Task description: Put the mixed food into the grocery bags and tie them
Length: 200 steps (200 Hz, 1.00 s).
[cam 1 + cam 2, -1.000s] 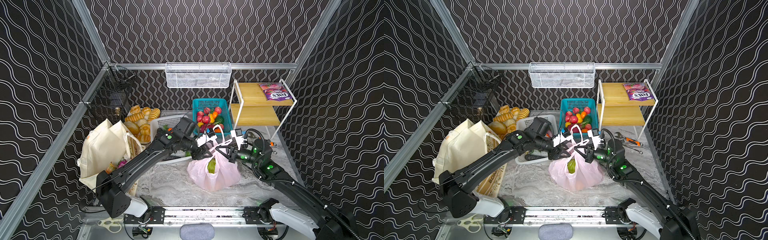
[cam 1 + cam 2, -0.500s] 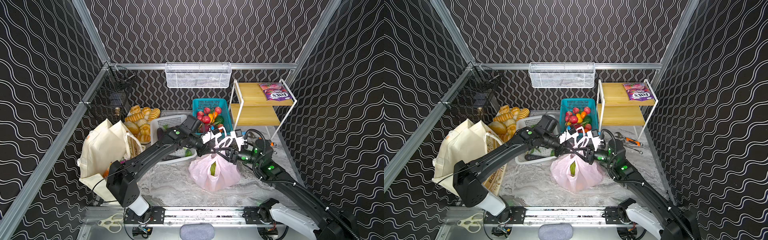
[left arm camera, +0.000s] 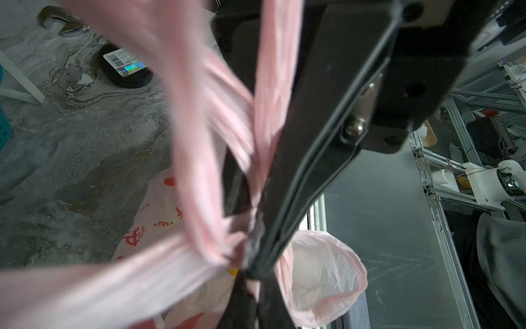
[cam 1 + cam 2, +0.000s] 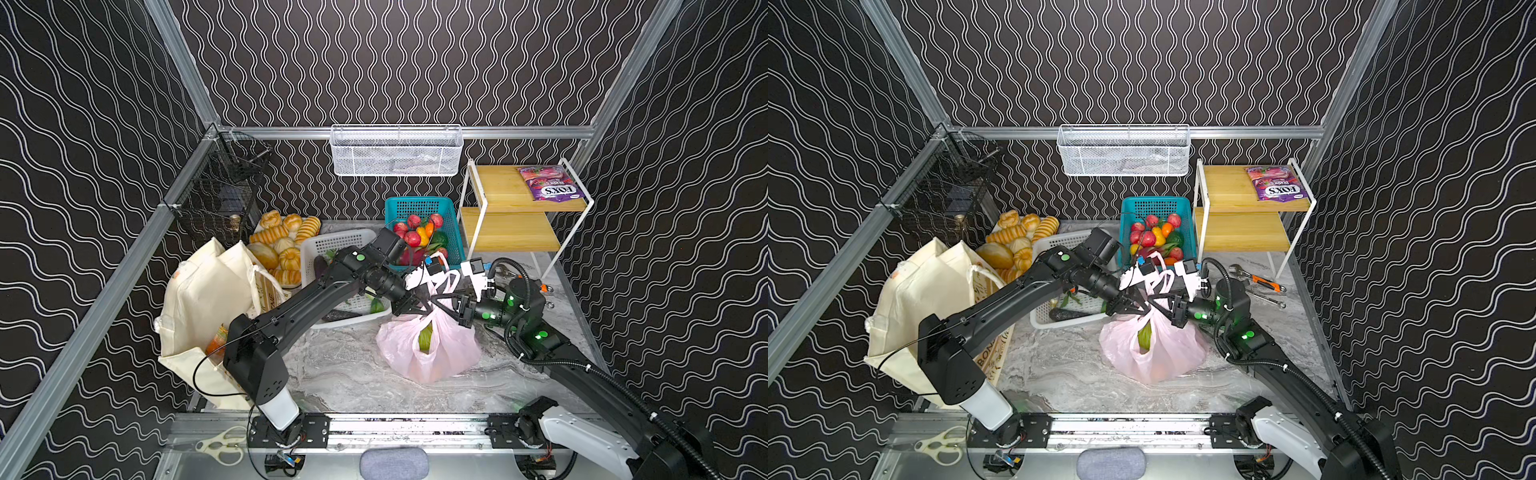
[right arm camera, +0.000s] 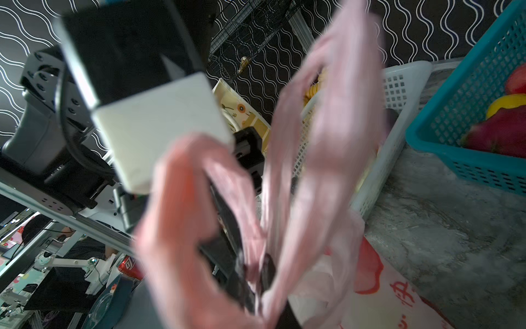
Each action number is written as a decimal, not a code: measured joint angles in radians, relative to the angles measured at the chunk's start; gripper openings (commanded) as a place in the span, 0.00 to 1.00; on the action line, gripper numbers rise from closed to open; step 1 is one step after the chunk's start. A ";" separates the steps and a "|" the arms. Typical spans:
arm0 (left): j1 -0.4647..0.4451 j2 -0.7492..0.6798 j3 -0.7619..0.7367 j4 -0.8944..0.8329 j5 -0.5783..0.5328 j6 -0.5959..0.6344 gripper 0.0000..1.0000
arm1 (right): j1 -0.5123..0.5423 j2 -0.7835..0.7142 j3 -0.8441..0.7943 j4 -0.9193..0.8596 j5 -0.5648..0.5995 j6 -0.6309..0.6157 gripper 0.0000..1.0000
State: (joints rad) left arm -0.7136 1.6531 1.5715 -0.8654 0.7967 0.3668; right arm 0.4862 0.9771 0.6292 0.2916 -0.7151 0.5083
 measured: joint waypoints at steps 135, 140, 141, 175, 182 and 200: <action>0.037 -0.187 -0.109 0.143 -0.027 -0.100 0.68 | -0.002 -0.012 0.005 -0.026 0.048 -0.019 0.00; 0.047 -0.201 -0.117 0.166 -0.032 -0.124 0.71 | -0.002 -0.009 0.007 -0.032 0.048 -0.024 0.00; 0.048 -0.203 -0.118 0.169 -0.032 -0.127 0.72 | -0.002 -0.008 0.008 -0.033 0.048 -0.024 0.00; 0.126 -0.180 -0.111 0.298 -0.039 -0.294 0.81 | -0.002 0.005 0.021 -0.055 0.037 -0.050 0.00; 0.138 -0.159 -0.096 0.317 -0.033 -0.325 0.80 | -0.002 0.007 0.025 -0.060 0.033 -0.057 0.00; 0.155 -0.105 -0.049 0.350 -0.024 -0.377 0.74 | -0.002 0.009 0.032 -0.072 0.019 -0.072 0.00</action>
State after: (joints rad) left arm -0.5583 1.5486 1.5223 -0.5156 0.7731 -0.0101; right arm 0.4843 0.9863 0.6613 0.2199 -0.6956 0.4366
